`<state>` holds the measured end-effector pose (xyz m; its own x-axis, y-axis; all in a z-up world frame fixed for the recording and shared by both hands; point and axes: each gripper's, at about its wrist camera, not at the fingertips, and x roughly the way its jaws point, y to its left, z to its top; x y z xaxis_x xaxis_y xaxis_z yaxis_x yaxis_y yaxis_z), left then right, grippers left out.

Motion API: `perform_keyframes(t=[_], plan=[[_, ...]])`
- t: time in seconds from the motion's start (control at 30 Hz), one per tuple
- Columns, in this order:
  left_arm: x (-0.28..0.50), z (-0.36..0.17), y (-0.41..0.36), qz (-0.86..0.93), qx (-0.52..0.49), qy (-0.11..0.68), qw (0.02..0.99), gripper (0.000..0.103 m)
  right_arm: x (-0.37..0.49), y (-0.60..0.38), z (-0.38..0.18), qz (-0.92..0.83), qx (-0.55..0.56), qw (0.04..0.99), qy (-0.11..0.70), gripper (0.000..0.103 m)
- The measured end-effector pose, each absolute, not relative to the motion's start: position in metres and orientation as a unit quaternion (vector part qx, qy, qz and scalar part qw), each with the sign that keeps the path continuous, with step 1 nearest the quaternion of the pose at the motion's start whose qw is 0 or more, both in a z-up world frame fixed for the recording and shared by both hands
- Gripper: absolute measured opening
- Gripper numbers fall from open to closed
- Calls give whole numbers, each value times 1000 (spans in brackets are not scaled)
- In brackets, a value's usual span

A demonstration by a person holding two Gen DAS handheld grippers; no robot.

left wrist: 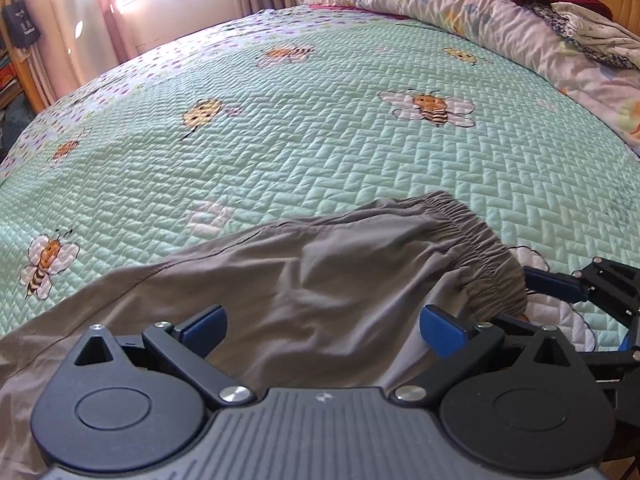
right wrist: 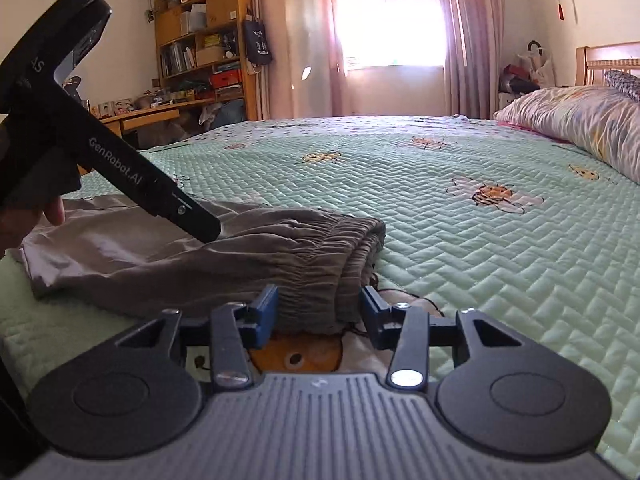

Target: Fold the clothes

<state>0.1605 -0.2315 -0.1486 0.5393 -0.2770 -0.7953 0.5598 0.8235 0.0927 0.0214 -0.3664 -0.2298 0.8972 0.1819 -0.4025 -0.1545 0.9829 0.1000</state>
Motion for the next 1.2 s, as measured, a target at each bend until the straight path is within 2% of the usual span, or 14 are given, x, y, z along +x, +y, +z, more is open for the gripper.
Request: perform_keyframes(t=[0.17, 0.2, 0.23, 0.3, 0.63, 0.73, 0.8, 0.9, 1.07, 1.13, 1.2], plan=[[162, -151, -224, -239, 161, 421, 860, 102, 30, -365, -228, 126, 37, 966, 222, 50], [161, -151, -223, -239, 161, 421, 860, 102, 32, -367, -227, 135, 42, 964, 224, 46], [160, -150, -223, -240, 162, 420, 860, 102, 33, -369, -227, 144, 48, 962, 227, 36], [159, -148, -222, -244, 163, 416, 860, 102, 36, -378, -225, 155, 65, 957, 235, 23], [159, -141, -228, -259, 164, 412, 858, 102, 46, -433, -223, 237, 185, 922, 243, 13], [161, -141, -221, -249, 163, 413, 861, 102, 55, -453, -222, 201, 154, 932, 258, 0], [164, -143, -215, -243, 157, 418, 861, 102, 58, -456, -225, 157, 120, 941, 273, 0], [168, -147, -208, -234, 151, 426, 861, 102, 52, -460, -228, 146, 147, 942, 265, 0], [170, -150, -201, -230, 146, 429, 861, 102, 32, -453, -222, 150, 192, 943, 228, 10], [170, -149, -200, -230, 146, 429, 861, 102, 29, -437, -218, 162, 179, 946, 217, 45], [169, -147, -196, -228, 144, 428, 863, 102, 32, -423, -217, 159, 162, 949, 218, 55]])
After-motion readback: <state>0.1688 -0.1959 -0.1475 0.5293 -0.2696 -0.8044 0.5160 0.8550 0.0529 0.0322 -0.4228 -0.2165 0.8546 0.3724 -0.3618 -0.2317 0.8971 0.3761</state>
